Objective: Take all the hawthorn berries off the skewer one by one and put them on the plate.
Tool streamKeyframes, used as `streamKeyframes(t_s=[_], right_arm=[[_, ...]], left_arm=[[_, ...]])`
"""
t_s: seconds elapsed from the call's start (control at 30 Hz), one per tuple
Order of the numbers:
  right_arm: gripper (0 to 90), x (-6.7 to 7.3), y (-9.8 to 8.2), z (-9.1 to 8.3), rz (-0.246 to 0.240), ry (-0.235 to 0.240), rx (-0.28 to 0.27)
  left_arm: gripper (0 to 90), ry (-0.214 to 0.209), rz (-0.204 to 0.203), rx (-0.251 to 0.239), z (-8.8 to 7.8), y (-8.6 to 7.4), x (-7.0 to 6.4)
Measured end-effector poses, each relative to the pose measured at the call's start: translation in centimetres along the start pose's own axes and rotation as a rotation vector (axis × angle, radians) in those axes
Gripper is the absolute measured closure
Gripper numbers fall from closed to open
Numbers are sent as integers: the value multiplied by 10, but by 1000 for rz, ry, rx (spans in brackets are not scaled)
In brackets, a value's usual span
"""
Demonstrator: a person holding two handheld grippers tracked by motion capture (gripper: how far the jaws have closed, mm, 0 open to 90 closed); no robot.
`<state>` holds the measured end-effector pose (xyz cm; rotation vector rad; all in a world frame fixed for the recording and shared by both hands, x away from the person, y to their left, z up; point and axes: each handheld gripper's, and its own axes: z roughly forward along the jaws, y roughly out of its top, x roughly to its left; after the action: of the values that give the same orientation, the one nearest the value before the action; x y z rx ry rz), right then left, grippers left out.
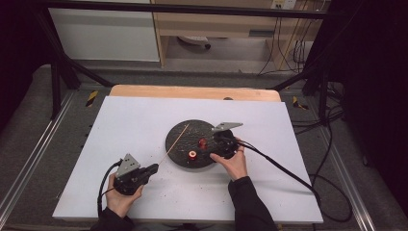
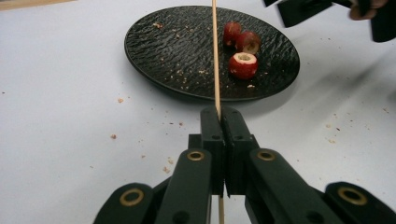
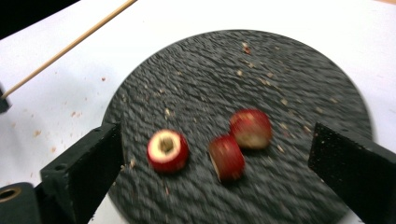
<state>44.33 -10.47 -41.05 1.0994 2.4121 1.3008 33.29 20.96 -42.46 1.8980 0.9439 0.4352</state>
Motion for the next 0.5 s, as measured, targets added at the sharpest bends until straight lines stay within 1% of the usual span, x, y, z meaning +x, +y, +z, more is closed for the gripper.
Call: streamKeyframes(t_s=[0.17,0.27,0.33,0.43,0.47,0.5], right_arm=[[23,-6,-16,-25,-13,-29,-9],[12,-9,-27,-38,-9,-32,-14],[9,-11,-35,-46,5,-32,-15],[13,-15,-46,-56,9,-39,-18],[11,-17,-51,-59,-3,-45,-19],[13,-18,-54,-61,-3,-46,-19]], left_arm=[[887,-4,-9,25,10,11,-2],[887,-4,0,42,18,20,-4],[886,3,10,52,24,27,-5],[886,6,12,69,32,36,-6],[886,6,10,72,35,37,-6],[886,6,6,77,38,39,-6]])
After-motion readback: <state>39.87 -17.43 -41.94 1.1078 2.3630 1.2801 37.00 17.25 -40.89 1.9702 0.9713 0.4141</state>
